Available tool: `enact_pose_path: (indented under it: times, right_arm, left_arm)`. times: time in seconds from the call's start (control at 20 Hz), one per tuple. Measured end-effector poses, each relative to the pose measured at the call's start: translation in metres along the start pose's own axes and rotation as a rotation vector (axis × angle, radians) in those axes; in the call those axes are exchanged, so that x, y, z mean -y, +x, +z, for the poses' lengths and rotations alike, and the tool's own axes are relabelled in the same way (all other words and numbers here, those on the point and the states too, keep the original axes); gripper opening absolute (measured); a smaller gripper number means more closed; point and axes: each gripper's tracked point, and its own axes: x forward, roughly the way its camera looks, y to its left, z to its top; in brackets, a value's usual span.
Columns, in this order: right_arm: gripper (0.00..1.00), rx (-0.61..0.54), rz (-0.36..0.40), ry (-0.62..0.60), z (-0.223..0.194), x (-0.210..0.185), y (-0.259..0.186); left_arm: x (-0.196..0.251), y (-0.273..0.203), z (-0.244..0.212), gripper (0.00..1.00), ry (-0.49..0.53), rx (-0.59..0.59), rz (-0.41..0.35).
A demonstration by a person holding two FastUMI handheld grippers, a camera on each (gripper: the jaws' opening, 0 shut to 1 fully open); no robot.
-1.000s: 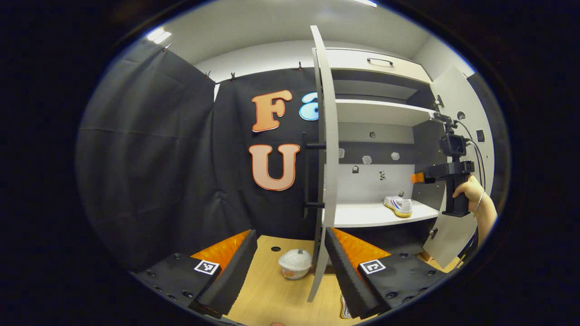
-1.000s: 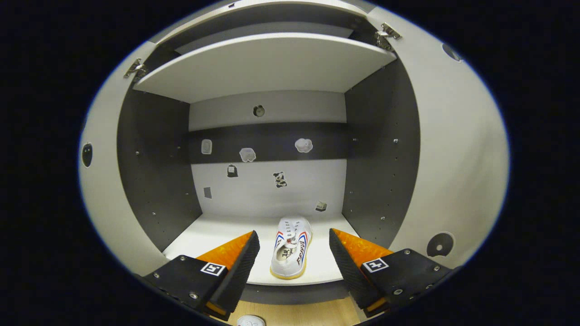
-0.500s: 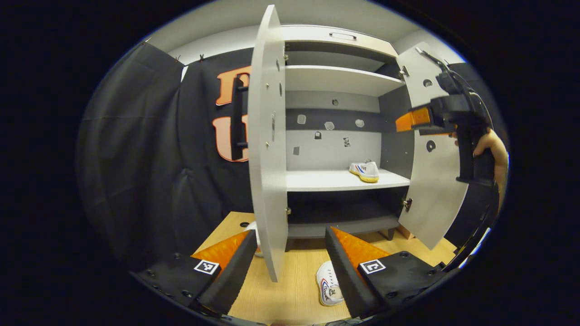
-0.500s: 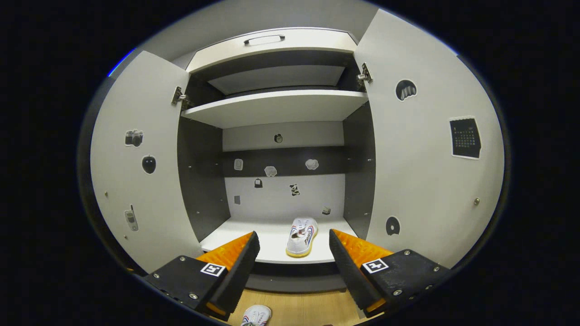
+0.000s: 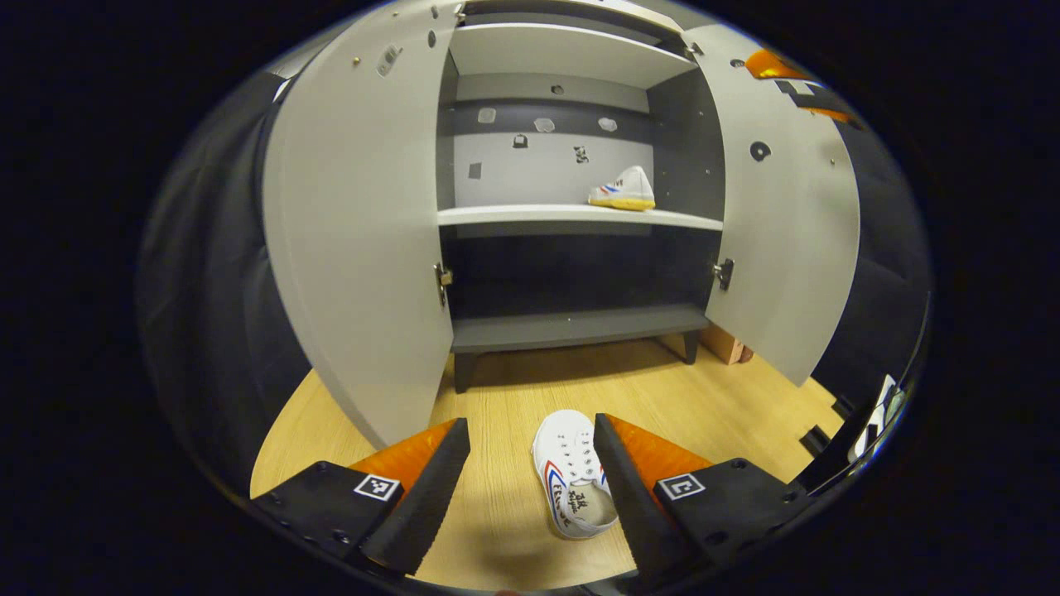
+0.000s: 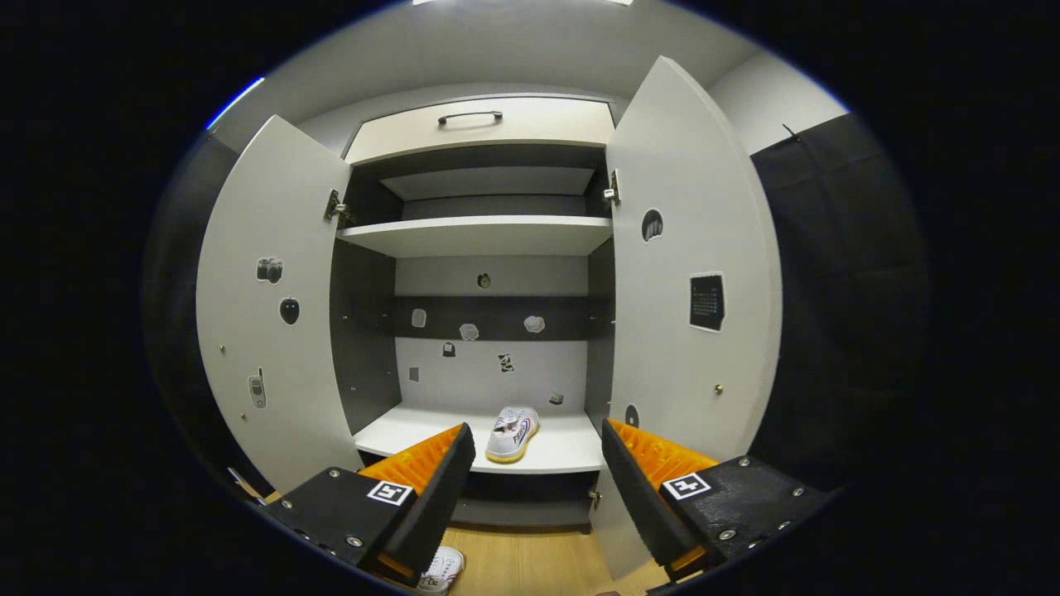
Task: Grab one shoe with the right hand and put it into the shoe cabinet, grab the other shoe with the left hand and put it into the shoe cabinet; then close the right door with the right hand and the left door with the left hand.
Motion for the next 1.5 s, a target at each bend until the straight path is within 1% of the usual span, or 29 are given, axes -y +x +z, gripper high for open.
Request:
enact_pose_path:
  times: [0.1, 0.2, 0.3, 0.4, 0.55, 0.75, 0.8, 0.85, 0.9, 0.95, 1.0, 1.05, 1.15, 1.25, 1.3, 1.35, 1.5]
  right_arm:
    - [0.94, 0.000, -0.015, 0.004, 0.001, 0.011, -0.007]
    - [0.94, -0.005, -0.039, -0.001, 0.001, 0.025, -0.013]
    - [0.94, -0.013, -0.066, -0.004, -0.001, 0.038, -0.018]
    - [0.94, -0.022, -0.085, 0.000, -0.004, 0.049, -0.022]
    - [0.94, -0.043, -0.108, -0.011, -0.010, 0.060, -0.027]
    - [0.94, -0.055, -0.109, -0.013, -0.011, 0.063, -0.032]
    - [0.94, -0.052, -0.105, -0.011, -0.009, 0.062, -0.033]
    - [0.94, -0.050, -0.102, -0.012, -0.008, 0.063, -0.034]
    - [0.94, -0.049, -0.100, -0.012, -0.007, 0.063, -0.035]
    - [0.94, -0.045, -0.100, -0.010, -0.005, 0.063, -0.036]
    - [0.94, -0.043, -0.099, -0.007, -0.004, 0.063, -0.036]
    - [0.94, -0.043, -0.098, -0.004, -0.004, 0.063, -0.037]
    - [0.94, -0.042, -0.095, 0.005, -0.004, 0.063, -0.039]
    - [0.94, -0.042, -0.096, 0.013, -0.004, 0.063, -0.041]
    - [0.94, -0.040, -0.096, 0.017, -0.005, 0.062, -0.042]
    - [0.94, -0.039, -0.095, 0.021, -0.004, 0.061, -0.044]
    - [0.94, -0.028, -0.094, 0.017, -0.001, 0.060, -0.047]
  left_arm:
    - [0.000, 0.025, -0.033, 0.97, 0.039, -0.071, 0.008]
    - [0.004, 0.041, -0.065, 0.97, 0.030, -0.160, -0.001]
    - [0.006, 0.052, -0.087, 0.98, 0.009, -0.216, -0.004]
    - [0.004, 0.057, -0.101, 0.98, 0.002, -0.267, -0.005]
    - [0.009, 0.064, -0.120, 0.98, -0.003, -0.328, -0.030]
    - [0.020, 0.072, -0.145, 0.98, -0.044, -0.405, -0.054]
    - [0.025, 0.070, -0.145, 0.97, -0.062, -0.410, -0.071]
    - [0.028, 0.075, -0.142, 0.94, -0.076, -0.394, -0.082]
    - [0.032, 0.075, -0.145, 0.77, -0.081, -0.408, -0.105]
    - [0.035, 0.071, -0.144, 0.67, -0.086, -0.412, -0.104]
    - [0.035, 0.075, -0.142, 0.51, -0.081, -0.418, -0.111]
    - [0.032, 0.074, -0.145, 0.51, -0.071, -0.436, -0.111]
    - [0.032, 0.075, -0.146, 0.45, -0.081, -0.468, -0.115]
    - [0.024, 0.077, -0.147, 0.28, -0.130, -0.470, -0.090]
    - [0.023, 0.078, -0.142, 0.12, -0.162, -0.457, -0.092]
    - [0.021, 0.079, -0.141, 0.07, -0.156, -0.456, -0.083]
    - [0.013, 0.073, -0.126, 0.06, -0.063, -0.446, -0.048]
